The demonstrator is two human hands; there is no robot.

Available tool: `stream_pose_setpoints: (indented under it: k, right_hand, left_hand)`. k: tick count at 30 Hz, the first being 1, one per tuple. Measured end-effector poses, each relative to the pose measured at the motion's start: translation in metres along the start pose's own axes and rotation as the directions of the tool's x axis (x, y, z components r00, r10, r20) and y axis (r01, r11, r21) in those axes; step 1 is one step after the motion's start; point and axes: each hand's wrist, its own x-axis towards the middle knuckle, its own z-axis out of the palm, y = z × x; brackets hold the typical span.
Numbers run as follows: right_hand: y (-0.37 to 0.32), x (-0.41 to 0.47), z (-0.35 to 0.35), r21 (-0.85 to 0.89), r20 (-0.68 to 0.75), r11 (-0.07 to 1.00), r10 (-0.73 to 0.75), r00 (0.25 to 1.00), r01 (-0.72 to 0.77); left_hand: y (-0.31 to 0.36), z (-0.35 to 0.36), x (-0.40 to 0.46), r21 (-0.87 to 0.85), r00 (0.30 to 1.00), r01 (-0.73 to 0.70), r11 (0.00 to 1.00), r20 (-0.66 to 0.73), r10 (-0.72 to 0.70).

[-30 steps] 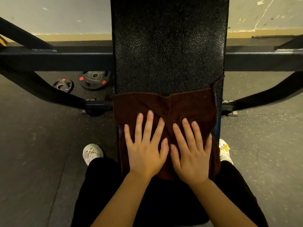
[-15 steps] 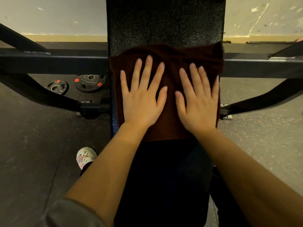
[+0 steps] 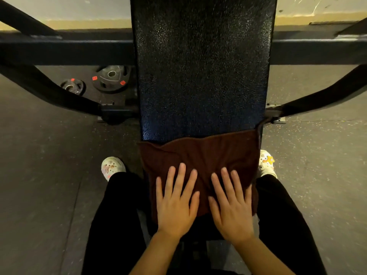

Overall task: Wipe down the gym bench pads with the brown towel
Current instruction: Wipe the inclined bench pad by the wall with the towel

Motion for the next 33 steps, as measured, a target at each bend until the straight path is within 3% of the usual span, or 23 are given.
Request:
stream_pose_setpoints:
  k: [5, 12, 18, 21, 33]
  right_hand:
    - [-0.017, 0.009, -0.005, 0.129, 0.013, 0.985, 0.116, 0.993, -0.117]
    - [-0.004, 0.108, -0.024, 0.087, -0.188, 0.995, 0.064, 0.980, -0.048]
    - [0.011, 0.213, -0.055, 0.020, -0.300, 1.000, 0.002, 0.954, 0.004]
    - [0.013, 0.215, -0.049, -0.081, -0.327, 0.997, -0.037, 0.944, 0.011]
    - [0.009, 0.220, -0.049, -0.114, -0.311, 0.994, -0.032, 0.950, -0.003]
  left_hand:
    - [-0.002, -0.005, 0.014, -0.058, 1.000, -0.017, 0.998, -0.024, 0.016]
    - [-0.025, -0.024, 0.108, -0.011, 0.978, -0.140, 0.990, -0.160, 0.136]
    - [-0.036, -0.045, 0.192, 0.040, 0.963, -0.133, 0.990, -0.229, 0.139]
    - [-0.035, -0.042, 0.189, 0.053, 0.962, -0.135, 0.989, -0.231, 0.144]
    - [-0.035, -0.043, 0.193, 0.067, 0.960, -0.142, 0.988, -0.233, 0.154]
